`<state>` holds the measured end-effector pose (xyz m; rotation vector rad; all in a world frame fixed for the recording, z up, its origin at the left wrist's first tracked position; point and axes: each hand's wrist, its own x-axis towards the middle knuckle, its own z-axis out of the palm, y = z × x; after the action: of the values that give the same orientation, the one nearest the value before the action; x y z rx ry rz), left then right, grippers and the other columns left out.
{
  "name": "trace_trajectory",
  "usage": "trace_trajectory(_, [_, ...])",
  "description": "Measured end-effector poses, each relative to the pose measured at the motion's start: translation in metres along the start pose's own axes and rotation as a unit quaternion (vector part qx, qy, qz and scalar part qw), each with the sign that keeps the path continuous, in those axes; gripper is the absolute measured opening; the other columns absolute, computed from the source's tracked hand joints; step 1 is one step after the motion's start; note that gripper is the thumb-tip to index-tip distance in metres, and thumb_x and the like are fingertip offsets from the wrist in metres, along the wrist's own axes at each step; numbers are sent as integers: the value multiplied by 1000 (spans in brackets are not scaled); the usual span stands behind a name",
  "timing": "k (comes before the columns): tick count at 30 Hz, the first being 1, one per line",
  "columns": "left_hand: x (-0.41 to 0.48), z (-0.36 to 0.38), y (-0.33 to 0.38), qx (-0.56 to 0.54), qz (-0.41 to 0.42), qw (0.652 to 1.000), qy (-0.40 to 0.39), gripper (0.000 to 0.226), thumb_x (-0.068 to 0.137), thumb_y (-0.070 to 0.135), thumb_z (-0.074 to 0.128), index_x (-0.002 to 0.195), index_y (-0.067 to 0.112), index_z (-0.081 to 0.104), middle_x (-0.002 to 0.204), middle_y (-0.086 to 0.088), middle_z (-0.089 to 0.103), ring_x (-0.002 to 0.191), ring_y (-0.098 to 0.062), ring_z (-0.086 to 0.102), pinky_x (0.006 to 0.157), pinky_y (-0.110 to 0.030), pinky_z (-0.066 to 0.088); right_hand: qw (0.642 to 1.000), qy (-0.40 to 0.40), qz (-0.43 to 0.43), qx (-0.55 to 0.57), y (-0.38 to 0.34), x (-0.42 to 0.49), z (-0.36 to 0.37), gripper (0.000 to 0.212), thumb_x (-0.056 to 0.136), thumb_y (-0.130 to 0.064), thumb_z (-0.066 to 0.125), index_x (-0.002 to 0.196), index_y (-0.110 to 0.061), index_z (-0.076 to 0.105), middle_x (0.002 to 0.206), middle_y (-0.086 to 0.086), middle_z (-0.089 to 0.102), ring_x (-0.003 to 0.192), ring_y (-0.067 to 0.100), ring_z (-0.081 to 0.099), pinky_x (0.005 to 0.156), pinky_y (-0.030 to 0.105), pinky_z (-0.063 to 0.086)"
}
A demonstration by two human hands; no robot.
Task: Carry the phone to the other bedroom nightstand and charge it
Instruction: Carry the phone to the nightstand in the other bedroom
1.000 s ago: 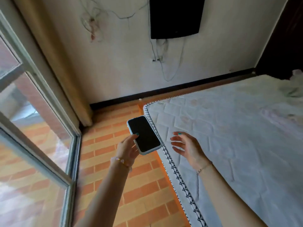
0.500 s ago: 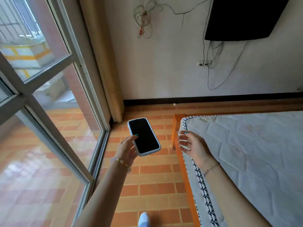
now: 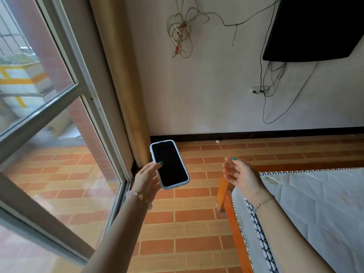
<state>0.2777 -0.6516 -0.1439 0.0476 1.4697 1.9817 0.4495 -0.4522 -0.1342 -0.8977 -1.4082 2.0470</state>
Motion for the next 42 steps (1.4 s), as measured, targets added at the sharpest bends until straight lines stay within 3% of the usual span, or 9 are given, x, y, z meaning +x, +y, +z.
trace_trajectory(2, [29,8,12,6,6,1000,-2,26,85,16,59,108,3,61,116,-23,63,98,-36,64,67,-38,57,1000,13,-7,-9,-10,31,5,20,94,-18,48,92,-13,68,85,4,69,79,18,63,73,30,52])
trace_trajectory(6, [87,29,32,14,8,1000,-6,29,87,14,56,113,2,59,116,-22,62,107,-38,60,84,-46,51,1000,11,-22,-8,-28,96,9,19,94,-18,48,93,-14,67,86,3,68,81,18,63,76,31,51])
trace_trajectory(14, [236,97,69,36,12,999,-34,30,87,16,56,112,1,60,111,-22,63,98,-35,63,76,-43,52,999,18,-26,12,-76,260,13,20,94,-20,48,93,-15,67,84,3,68,76,16,62,74,31,50])
trace_trajectory(18, [307,141,90,43,11,998,-33,23,86,16,57,105,4,62,109,-21,65,98,-34,64,85,-47,50,999,18,-24,23,-110,341,14,21,94,-21,48,91,-15,67,85,4,68,77,18,62,76,32,51])
trace_trajectory(23, [380,191,109,44,8,998,-44,34,87,16,56,117,0,56,115,-22,61,108,-37,60,86,-46,51,999,23,-32,17,-141,416,2,23,95,-22,45,94,-15,67,87,3,68,82,18,63,78,32,51])
trace_trajectory(26, [422,221,115,49,2,997,-60,22,87,17,56,105,4,58,111,-22,61,100,-34,61,79,-42,52,998,33,-39,21,-154,452,-12,23,95,-22,45,94,-15,67,87,3,68,84,19,63,79,33,50])
trace_trajectory(34, [540,321,115,97,-38,986,-133,8,87,15,56,88,8,60,95,-14,64,87,-32,62,88,-48,48,995,74,-45,44,-188,552,-63,27,94,-26,45,97,-15,69,89,2,73,92,21,65,88,38,52])
trace_trajectory(37, [596,370,110,124,-29,975,-180,8,87,14,54,85,9,61,88,-12,65,81,-27,63,75,-40,51,992,100,-58,50,-204,599,-86,28,95,-27,44,100,-14,68,95,4,72,95,21,66,91,39,52])
trace_trajectory(42, [692,464,111,150,-54,952,-262,22,87,14,55,105,1,59,98,-16,65,88,-30,63,78,-38,51,978,183,-83,51,-233,676,-125,30,97,-28,42,105,-15,68,100,3,75,102,22,67,91,38,53])
